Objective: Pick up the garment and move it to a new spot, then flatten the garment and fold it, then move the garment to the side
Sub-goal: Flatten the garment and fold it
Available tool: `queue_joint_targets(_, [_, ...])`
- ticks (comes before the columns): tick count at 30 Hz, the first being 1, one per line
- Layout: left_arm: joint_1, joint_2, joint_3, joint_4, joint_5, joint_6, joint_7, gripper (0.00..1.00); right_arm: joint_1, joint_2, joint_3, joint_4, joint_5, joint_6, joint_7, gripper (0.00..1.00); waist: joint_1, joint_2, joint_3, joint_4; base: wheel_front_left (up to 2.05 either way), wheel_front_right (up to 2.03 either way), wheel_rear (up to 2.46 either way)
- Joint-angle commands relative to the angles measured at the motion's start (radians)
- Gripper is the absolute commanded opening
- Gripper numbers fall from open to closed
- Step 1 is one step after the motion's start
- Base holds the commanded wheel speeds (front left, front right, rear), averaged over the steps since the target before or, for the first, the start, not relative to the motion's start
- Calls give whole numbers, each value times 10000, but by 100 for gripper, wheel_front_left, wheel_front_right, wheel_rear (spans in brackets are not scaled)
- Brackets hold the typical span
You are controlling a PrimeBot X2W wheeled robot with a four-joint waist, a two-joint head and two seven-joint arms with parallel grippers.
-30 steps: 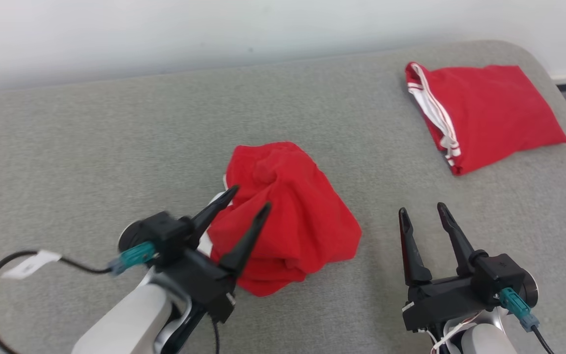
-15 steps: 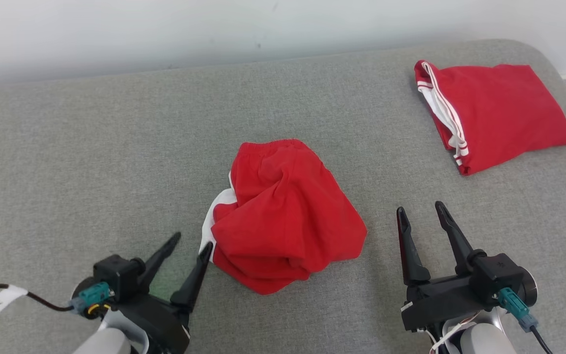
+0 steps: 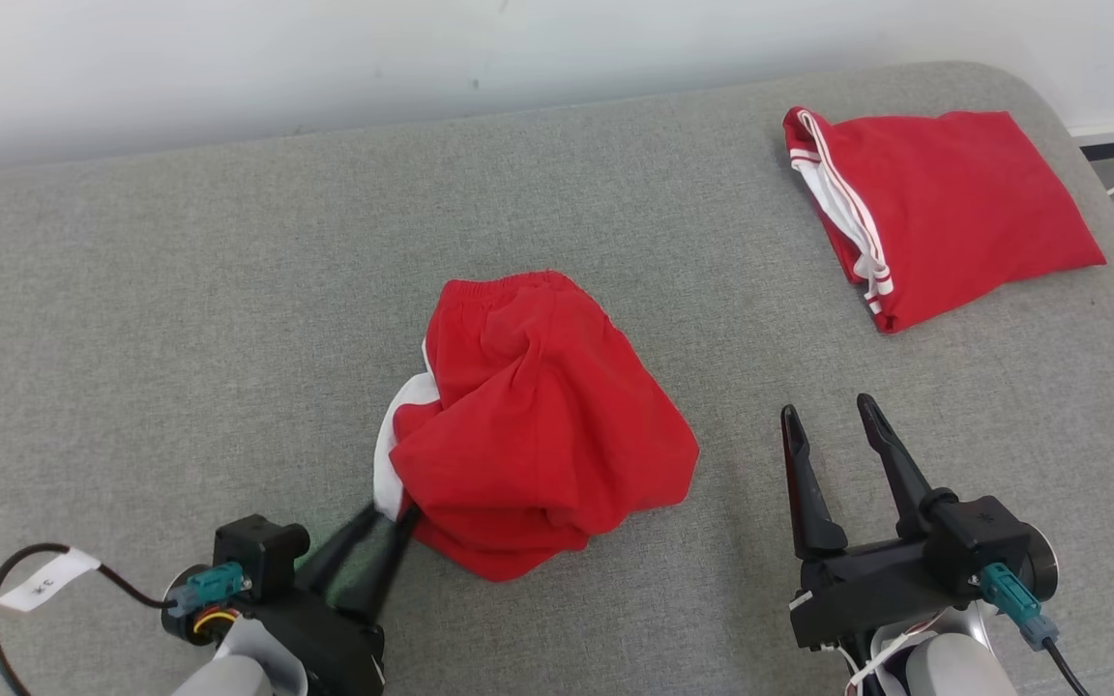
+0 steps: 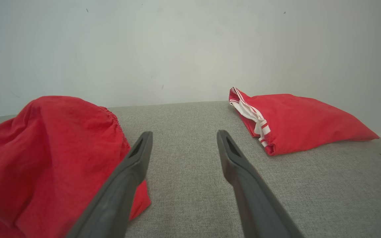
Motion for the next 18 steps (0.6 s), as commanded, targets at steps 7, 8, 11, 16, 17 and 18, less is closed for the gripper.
queue_joint_targets(7, [-220, -91, 315, 409, 203, 16, -101, 0, 75, -4, -72, 28, -84, -8, -13, 100, 0, 0, -185, 172, 0, 0, 0])
queue_joint_targets(8, [-230, -64, 399, 373, 256, 55, -100, 0, 115, -5, -87, 25, -93, -8, -14, 100, 0, 0, -232, 233, 0, 0, 0])
queue_joint_targets(11, [-212, 71, 861, 42, 440, 247, -99, 0, 242, -2, -134, 59, -102, -8, -13, 100, 0, 0, -408, 500, 0, 0, 0])
queue_joint_targets(16, [119, 501, 1575, -802, 801, 628, -102, 0, 373, -4, -156, 78, -70, -8, -13, 100, 0, 0, -682, 947, 0, 0, 0])
queue_joint_targets(17, [181, 632, 1698, -983, 856, 717, -104, 0, 404, -5, -145, 91, -58, -8, -13, 100, 0, 0, -718, 1024, 0, 0, 0])
queue_joint_targets(18, [221, 753, 1789, -1190, 930, 823, -103, 0, 432, -5, -168, 88, -53, -8, -13, 100, 0, 0, -756, 1109, 0, 0, 0])
